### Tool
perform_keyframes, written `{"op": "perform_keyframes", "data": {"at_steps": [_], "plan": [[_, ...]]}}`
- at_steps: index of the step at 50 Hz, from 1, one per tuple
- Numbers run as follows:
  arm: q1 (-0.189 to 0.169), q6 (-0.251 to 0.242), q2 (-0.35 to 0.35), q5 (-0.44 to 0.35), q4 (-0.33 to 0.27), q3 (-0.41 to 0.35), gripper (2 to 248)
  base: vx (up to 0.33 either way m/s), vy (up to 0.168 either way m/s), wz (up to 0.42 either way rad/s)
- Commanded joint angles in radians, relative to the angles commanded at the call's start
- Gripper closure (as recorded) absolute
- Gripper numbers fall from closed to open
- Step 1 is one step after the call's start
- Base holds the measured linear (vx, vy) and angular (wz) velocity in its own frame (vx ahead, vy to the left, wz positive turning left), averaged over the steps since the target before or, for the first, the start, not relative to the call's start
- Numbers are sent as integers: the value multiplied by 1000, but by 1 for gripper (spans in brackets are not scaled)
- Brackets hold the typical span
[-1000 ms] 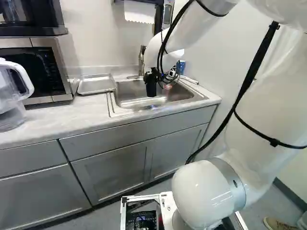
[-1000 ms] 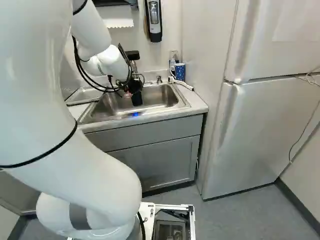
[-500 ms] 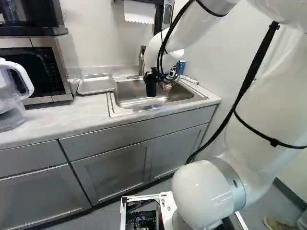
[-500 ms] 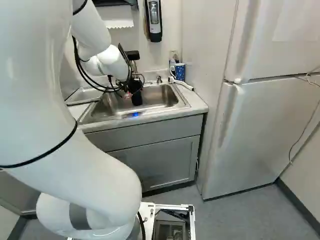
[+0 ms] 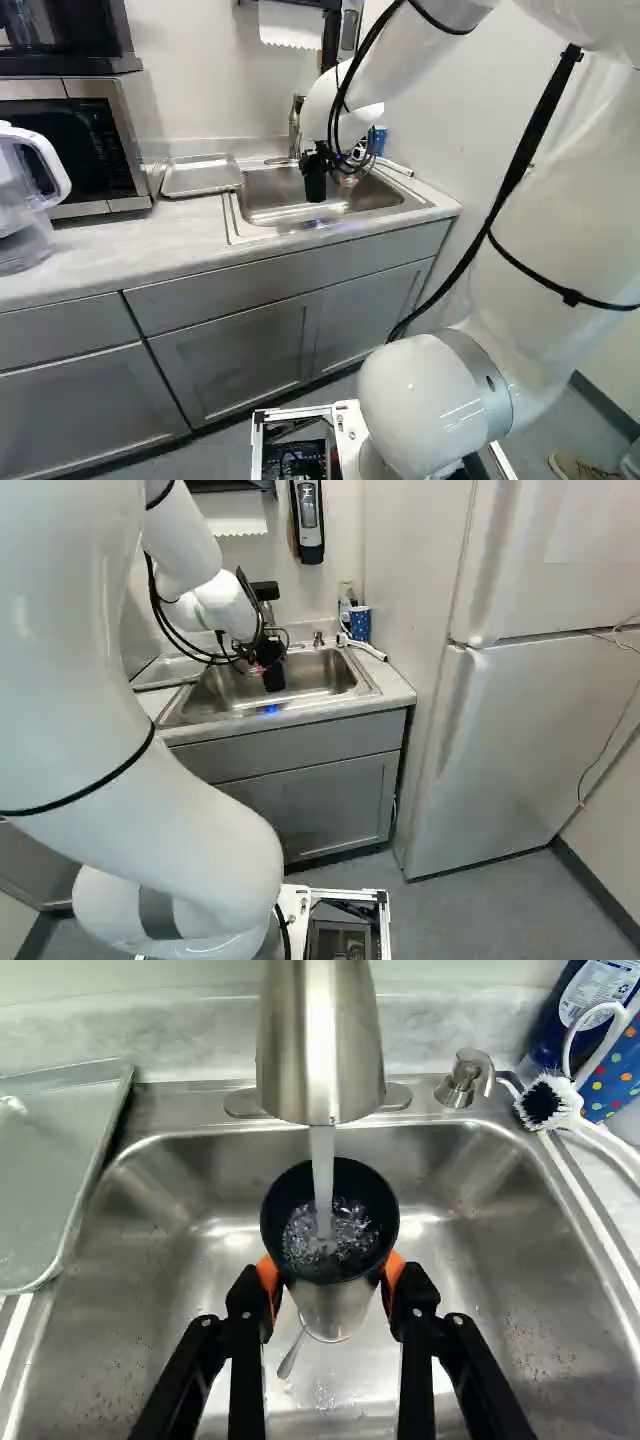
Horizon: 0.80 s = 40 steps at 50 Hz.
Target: Rinse the cup and place it in the tray
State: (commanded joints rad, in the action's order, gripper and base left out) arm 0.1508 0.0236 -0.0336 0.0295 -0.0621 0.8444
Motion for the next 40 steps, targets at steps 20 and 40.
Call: {"op": "perform_keyframes", "data": {"at_steps": [20, 40], "plan": [[0, 0, 0, 0, 0, 0, 130, 0, 0, 0], [0, 0, 0, 0, 0, 0, 130, 0, 0, 0]]}}
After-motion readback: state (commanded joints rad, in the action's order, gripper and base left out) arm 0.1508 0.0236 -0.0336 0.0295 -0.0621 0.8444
